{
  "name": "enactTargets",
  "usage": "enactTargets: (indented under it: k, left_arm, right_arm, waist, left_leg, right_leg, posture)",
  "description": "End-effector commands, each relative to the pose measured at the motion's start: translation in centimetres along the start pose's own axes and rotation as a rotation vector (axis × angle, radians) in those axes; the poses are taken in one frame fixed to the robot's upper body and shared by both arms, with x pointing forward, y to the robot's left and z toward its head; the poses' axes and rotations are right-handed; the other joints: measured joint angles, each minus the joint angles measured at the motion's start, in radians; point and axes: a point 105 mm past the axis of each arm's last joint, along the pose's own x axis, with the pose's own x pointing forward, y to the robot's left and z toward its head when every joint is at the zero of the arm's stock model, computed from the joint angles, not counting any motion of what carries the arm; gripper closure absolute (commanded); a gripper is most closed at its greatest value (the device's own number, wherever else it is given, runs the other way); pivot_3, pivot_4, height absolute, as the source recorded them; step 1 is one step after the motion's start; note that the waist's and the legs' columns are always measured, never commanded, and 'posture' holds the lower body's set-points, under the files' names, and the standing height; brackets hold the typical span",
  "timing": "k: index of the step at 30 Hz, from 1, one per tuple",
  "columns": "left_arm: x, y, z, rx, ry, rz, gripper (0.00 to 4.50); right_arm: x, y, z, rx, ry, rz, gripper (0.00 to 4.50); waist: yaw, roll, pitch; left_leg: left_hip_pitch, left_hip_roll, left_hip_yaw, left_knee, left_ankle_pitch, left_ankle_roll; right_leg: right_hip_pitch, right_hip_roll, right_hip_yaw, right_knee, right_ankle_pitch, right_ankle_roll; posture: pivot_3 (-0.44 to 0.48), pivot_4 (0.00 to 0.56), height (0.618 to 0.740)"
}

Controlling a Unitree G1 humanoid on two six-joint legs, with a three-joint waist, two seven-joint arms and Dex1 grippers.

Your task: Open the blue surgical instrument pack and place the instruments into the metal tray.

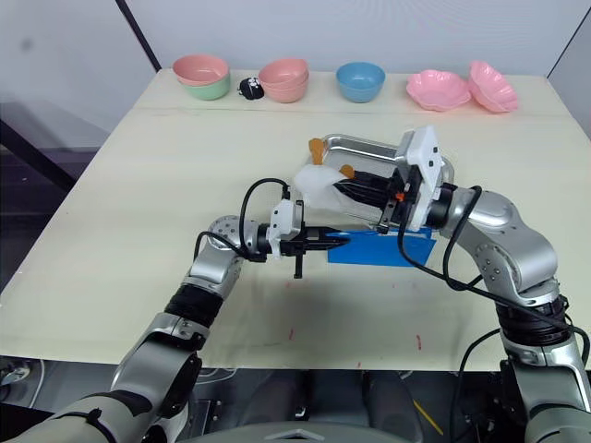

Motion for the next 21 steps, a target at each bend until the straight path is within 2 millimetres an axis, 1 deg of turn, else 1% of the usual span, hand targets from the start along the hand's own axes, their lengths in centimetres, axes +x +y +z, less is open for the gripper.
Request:
enactTargets:
  k: [1, 3, 4, 7, 8, 10, 14, 16, 18, 19, 20, 21]
  left_arm:
    - [0.5, -0.4, 0.1, 0.009, 0.004, -0.024, 4.50]
    - [0.4, -0.3, 0.1, 0.003, 0.004, -0.017, 4.50]
    - [0.3, -0.3, 0.0, -0.004, 0.006, -0.015, 4.50]
    - [0.2, -0.5, 0.0, -0.035, -0.011, -0.019, 4.50]
    - [0.2, -0.6, -0.1, -0.042, -0.012, -0.024, 4.50]
    - [0.2, -0.6, -0.3, -0.041, 0.001, -0.028, 4.50]
    - [0.5, -0.8, 0.2, -0.047, -0.035, -0.067, 4.50]
    - [0.5, -0.7, 0.3, -0.046, -0.032, -0.061, 4.50]
    - [0.5, -0.6, 0.2, -0.043, -0.021, -0.057, 4.50]
    - [0.5, -0.6, 0.2, -0.044, -0.021, -0.056, 4.50]
    - [0.4, -0.6, 0.2, -0.044, -0.020, -0.056, 4.50]
    - [0.4, -0.6, 0.1, -0.044, -0.018, -0.057, 4.50]
  right_arm:
    - [-0.1, 1.4, 1.8, -0.073, -0.060, 0.054, 4.49]
    - [-1.0, 1.6, 1.5, -0.073, -0.043, 0.057, 4.49]
    - [-1.4, 2.0, 1.5, -0.071, -0.038, 0.077, 4.49]
    - [-2.1, 4.4, 1.2, -0.050, -0.030, 0.176, 4.49]
    - [-2.2, 5.0, 0.8, -0.067, -0.006, 0.196, 4.49]
    - [-2.2, 5.6, -0.5, -0.127, 0.057, 0.216, 4.49]
    - [-2.0, 5.9, -3.6, -0.298, 0.178, 0.225, 4.49]
    - [-2.4, 5.8, -5.5, -0.383, 0.269, 0.235, 4.49]
    - [-2.8, 5.7, -6.5, -0.419, 0.315, 0.242, 4.49]
    - [-3.1, 6.0, -6.6, -0.388, 0.315, 0.246, 4.49]
    - [-3.3, 6.1, -6.4, -0.370, 0.304, 0.234, 3.84]
    - [-3.3, 6.1, -6.1, -0.354, 0.292, 0.225, 3.52]
  waist:
    - [0.002, 0.000, 0.000]
    - [0.003, 0.000, 0.000]
    - [0.002, 0.000, 0.000]
    - [0.001, 0.000, 0.000]
    - [0.000, 0.000, 0.000]
    - [0.000, 0.000, 0.000]
    - [-0.001, 0.000, 0.000]
    - [0.001, 0.000, 0.000]
    - [0.001, 0.000, 0.000]
    - [0.001, 0.000, 0.000]
    - [0.001, 0.000, 0.000]
    - [0.001, 0.000, 0.000]
  left_leg:
    - [0.000, 0.000, -0.001, 0.000, 0.000, 0.000]
    - [-0.002, 0.000, -0.002, 0.001, 0.000, 0.000]
    - [-0.003, 0.000, -0.002, 0.002, 0.000, 0.000]
    - [-0.003, 0.000, -0.003, 0.002, 0.000, 0.000]
    - [-0.003, 0.000, -0.003, 0.002, 0.000, 0.000]
    - [-0.003, 0.000, -0.004, 0.002, 0.000, 0.000]
    - [-0.003, 0.000, -0.004, 0.004, 0.000, 0.000]
    - [-0.003, -0.001, -0.004, 0.005, 0.000, 0.000]
    - [-0.003, -0.001, -0.004, 0.006, 0.000, 0.000]
    - [-0.004, -0.002, -0.004, 0.006, 0.000, 0.000]
    - [-0.004, -0.002, -0.004, 0.006, 0.000, 0.000]
    - [-0.004, -0.002, -0.005, 0.006, 0.000, 0.000]
  right_leg:
    - [0.000, 0.000, -0.001, 0.000, 0.000, 0.000]
    - [0.000, 0.000, -0.002, 0.000, 0.000, 0.000]
    - [-0.001, 0.000, -0.003, 0.000, 0.000, 0.000]
    - [-0.001, -0.001, -0.003, -0.001, 0.000, 0.000]
    - [0.000, 0.000, -0.003, -0.001, 0.000, 0.000]
    - [-0.001, 0.000, -0.004, 0.000, 0.000, 0.000]
    - [0.000, 0.000, -0.004, 0.001, 0.000, 0.000]
    - [0.000, 0.000, -0.005, 0.001, 0.000, 0.000]
    - [0.000, 0.000, -0.005, 0.001, 0.000, 0.000]
    - [0.000, 0.000, -0.005, 0.001, 0.000, 0.000]
    - [0.000, 0.000, -0.005, 0.001, 0.000, 0.000]
    - [0.000, 0.000, -0.005, 0.001, 0.000, 0.000]
  posture:
    - [0.000, 0.150, 0.740]
    - [0.000, 0.150, 0.740]
    - [0.000, 0.150, 0.740]
    - [0.000, 0.150, 0.740]
    - [0.000, 0.150, 0.740]
    - [0.000, 0.150, 0.740]
    - [0.000, 0.150, 0.740]
    - [0.000, 0.150, 0.740]
    - [0.000, 0.150, 0.740]
    - [0.000, 0.150, 0.740]
    - [0.000, 0.150, 0.740]
    - [0.000, 0.150, 0.740]
